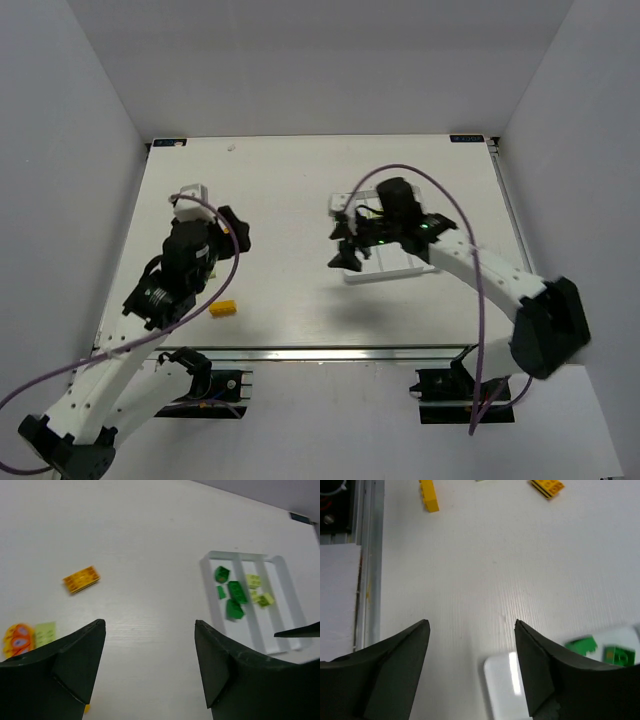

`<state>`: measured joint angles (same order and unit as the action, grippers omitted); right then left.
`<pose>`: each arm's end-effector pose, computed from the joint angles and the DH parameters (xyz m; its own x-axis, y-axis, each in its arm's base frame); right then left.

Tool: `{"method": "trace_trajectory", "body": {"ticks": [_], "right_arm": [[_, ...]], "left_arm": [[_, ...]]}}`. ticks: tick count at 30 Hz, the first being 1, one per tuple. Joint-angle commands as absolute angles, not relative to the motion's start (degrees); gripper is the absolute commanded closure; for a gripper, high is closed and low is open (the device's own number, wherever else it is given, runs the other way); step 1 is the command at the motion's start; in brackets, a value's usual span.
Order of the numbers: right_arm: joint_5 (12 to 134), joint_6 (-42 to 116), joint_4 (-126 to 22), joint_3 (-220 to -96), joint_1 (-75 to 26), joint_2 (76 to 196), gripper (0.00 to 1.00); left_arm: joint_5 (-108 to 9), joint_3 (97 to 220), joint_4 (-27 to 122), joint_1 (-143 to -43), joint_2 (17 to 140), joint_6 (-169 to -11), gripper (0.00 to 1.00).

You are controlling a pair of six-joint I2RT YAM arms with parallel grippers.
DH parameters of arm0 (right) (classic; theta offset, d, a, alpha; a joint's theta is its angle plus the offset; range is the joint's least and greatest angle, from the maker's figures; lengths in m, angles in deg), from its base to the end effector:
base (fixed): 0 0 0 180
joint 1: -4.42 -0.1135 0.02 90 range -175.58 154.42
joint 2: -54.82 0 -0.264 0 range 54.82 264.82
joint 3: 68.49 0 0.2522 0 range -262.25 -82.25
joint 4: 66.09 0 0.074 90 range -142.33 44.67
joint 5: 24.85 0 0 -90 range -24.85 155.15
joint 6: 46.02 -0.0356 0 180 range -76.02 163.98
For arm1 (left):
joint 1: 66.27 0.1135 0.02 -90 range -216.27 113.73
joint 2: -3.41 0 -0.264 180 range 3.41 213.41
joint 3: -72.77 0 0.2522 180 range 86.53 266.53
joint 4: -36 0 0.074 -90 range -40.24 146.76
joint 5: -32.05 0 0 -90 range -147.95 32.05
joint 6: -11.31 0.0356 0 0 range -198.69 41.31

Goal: Sort the legos into containers by color

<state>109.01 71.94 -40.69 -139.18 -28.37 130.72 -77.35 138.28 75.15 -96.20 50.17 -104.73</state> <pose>0.2326 0.1792 0.2959 0.0400 -0.3763 -0.9256 -0.9884 0.1208 -0.0919 0.1608 -0.0790 0.3494 -0.3596 -0.2708 -0.8930 0.0478 0.9504 -0.3074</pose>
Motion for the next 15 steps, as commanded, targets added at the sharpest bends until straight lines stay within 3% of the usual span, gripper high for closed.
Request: {"method": "trace_trajectory", "body": {"ticks": [1, 3, 10, 15], "right_arm": [[96.55, 80.53, -36.08, -149.46, -38.19, 142.59, 0.24], [93.03, 80.9, -35.19, -155.44, -42.93, 152.4, 0.11], [93.37, 77.2, -30.27, -189.43, -48.04, 178.11, 0.11], [92.58, 75.7, -32.64, -199.84, -50.5, 188.74, 0.11]], "left_arm": [[-89.84, 133.21, 85.35, -96.33, 44.03, -106.19, 0.18], [-95.71, 131.1, 85.89, -96.33, 38.32, -106.11, 0.18], [-103.39, 129.06, 85.79, -96.86, 23.64, -107.68, 0.18], [-107.52, 129.33, 87.29, -96.86, 19.06, -109.36, 0.18]]}}
